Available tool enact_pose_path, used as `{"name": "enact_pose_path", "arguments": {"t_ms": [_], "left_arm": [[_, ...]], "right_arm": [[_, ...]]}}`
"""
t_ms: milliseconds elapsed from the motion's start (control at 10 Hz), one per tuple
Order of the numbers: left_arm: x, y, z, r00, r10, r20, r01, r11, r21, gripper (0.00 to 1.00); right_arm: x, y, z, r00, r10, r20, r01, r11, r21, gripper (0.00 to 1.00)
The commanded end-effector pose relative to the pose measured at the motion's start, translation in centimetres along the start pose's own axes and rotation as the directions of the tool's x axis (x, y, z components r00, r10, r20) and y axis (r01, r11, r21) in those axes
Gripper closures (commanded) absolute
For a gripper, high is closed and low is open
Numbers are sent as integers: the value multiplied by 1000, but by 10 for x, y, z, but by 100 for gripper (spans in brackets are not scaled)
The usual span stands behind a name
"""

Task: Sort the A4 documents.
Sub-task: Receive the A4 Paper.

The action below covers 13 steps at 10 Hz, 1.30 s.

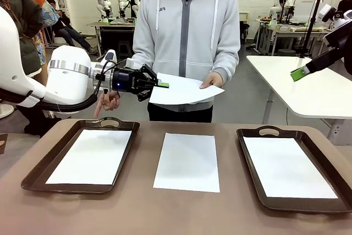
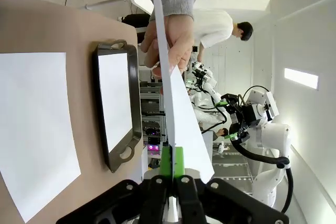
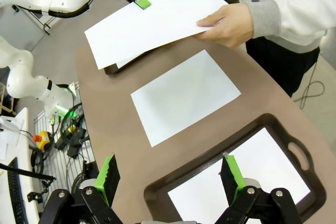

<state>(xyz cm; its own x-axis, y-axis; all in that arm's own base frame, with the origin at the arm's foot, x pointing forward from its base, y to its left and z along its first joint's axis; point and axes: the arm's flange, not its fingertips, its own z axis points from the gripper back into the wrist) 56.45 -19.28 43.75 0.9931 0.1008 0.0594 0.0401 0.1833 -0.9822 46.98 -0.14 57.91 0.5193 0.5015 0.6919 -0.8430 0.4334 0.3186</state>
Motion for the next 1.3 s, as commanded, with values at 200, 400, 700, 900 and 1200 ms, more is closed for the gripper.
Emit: {"name": "enact_pose_path", "arguments": {"t_ms": [200,400,700,900,1200], "left_arm": [[-3,-6,2,993,-56,-100,50,997,-65,100],[-1,-1,-1,1000,-8,-10,8,1000,-7,100],[-1,-1,-1,1000,-8,-10,8,1000,-7,100],[-1,-1,-1,1000,-8,-10,8,1000,-7,100],[-1,-1,-1,1000,-8,-10,8,1000,-7,100]], "right_arm": [[0,0,-1,1000,4,-9,-4,1000,0,0],[0,0,-1,1000,4,-9,-4,1000,0,0],[0,0,-1,1000,4,-9,-4,1000,0,0],[0,0,-1,1000,4,-9,-4,1000,0,0],[0,0,-1,1000,4,-9,-4,1000,0,0]]}}
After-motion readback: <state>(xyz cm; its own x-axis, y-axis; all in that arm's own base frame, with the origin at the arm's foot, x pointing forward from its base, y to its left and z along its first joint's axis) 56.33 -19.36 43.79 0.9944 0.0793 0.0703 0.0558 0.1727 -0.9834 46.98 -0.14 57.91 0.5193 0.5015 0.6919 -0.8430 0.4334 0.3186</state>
